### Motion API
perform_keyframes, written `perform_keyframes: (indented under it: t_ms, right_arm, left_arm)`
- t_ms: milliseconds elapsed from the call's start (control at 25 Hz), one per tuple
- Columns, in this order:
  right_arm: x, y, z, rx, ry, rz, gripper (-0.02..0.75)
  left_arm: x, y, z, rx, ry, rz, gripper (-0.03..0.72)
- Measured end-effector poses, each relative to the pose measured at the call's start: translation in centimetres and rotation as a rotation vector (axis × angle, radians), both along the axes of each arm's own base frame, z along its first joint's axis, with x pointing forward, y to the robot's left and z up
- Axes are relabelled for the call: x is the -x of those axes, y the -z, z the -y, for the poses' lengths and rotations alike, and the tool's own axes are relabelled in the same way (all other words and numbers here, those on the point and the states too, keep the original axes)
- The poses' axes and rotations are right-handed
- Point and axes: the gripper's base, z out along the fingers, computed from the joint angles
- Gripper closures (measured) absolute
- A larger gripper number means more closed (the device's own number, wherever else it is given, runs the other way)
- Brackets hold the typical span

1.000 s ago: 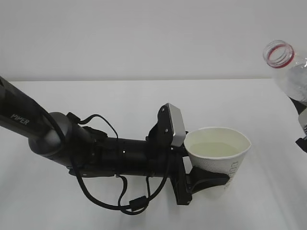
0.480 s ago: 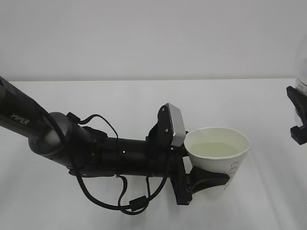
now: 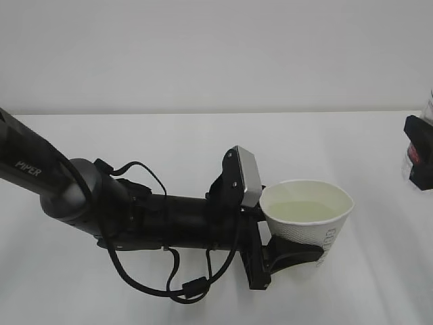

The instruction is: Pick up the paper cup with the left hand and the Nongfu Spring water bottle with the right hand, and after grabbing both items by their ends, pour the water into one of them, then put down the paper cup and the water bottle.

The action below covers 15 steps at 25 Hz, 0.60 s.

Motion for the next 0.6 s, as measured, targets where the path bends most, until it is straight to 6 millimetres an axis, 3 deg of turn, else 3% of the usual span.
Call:
perform_keyframes:
  t_ms: [600]
  right_arm:
    - [0.01, 0.14, 0.01, -0.157, 0.016, -0.037, 0.309]
  left_arm:
    - [-0.03, -0.01, 0.00, 0.001, -0.004, -0.001, 0.197]
